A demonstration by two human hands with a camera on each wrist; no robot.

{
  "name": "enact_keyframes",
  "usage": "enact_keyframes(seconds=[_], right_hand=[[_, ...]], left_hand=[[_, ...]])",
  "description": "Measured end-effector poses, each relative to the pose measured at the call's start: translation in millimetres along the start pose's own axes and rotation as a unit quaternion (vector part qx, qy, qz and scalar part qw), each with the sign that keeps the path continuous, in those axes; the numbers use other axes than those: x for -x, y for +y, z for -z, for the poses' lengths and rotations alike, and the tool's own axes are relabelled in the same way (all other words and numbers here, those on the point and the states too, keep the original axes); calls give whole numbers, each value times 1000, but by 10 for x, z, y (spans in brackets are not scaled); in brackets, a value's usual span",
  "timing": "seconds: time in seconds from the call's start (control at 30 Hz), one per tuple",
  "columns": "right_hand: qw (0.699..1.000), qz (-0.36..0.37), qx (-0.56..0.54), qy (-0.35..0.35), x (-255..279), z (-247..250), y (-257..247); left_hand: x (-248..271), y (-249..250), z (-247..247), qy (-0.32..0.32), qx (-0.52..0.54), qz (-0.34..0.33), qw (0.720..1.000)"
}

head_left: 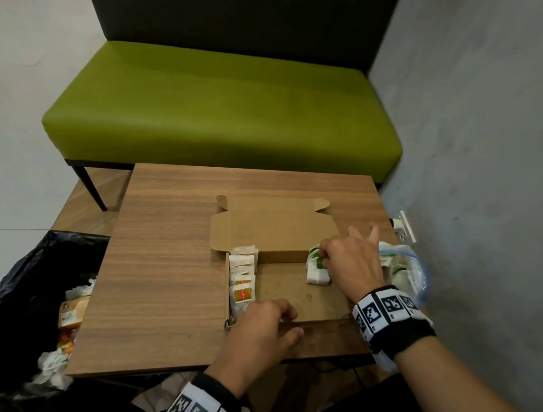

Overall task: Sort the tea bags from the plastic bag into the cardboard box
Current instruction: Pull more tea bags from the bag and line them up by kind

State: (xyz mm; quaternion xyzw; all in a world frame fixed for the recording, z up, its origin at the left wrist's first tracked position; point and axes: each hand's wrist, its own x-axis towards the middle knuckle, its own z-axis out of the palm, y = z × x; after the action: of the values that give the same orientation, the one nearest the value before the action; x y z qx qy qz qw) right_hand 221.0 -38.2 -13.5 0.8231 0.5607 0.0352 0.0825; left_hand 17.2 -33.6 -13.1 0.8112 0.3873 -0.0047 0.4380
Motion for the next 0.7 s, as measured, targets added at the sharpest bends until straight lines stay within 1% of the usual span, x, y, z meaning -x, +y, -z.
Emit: enact_keyframes(seconds=[0.2, 0.3, 0.37, 0.47, 0.53, 0.57, 0.6, 0.7], right_hand=[[999, -1, -10, 52, 17, -74, 8], [990, 5, -62, 128, 94, 6, 90], [979, -22, -103, 175, 190, 124, 215], [953, -116, -174, 217, 383, 301, 560], [938, -170, -216, 212, 535, 348, 811], [936, -184, -228, 195, 609, 349, 913], [939, -190, -234, 163, 670, 339, 988], [958, -188, -214, 33, 764, 274, 1081]], left_hand=[[16, 11, -10, 3, 12, 1, 1000], [22, 27, -21, 7, 19, 1, 1000], [26, 73, -35, 13, 16, -7, 1000], [-12, 197, -54, 20, 4, -28, 999], [-75, 320, -61, 15, -17, -47, 999], [-121, 394, -73, 13, -37, -60, 997], [-169, 477, -88, 14, -61, -78, 995], [-343, 731, -174, 37, -119, -141, 982]])
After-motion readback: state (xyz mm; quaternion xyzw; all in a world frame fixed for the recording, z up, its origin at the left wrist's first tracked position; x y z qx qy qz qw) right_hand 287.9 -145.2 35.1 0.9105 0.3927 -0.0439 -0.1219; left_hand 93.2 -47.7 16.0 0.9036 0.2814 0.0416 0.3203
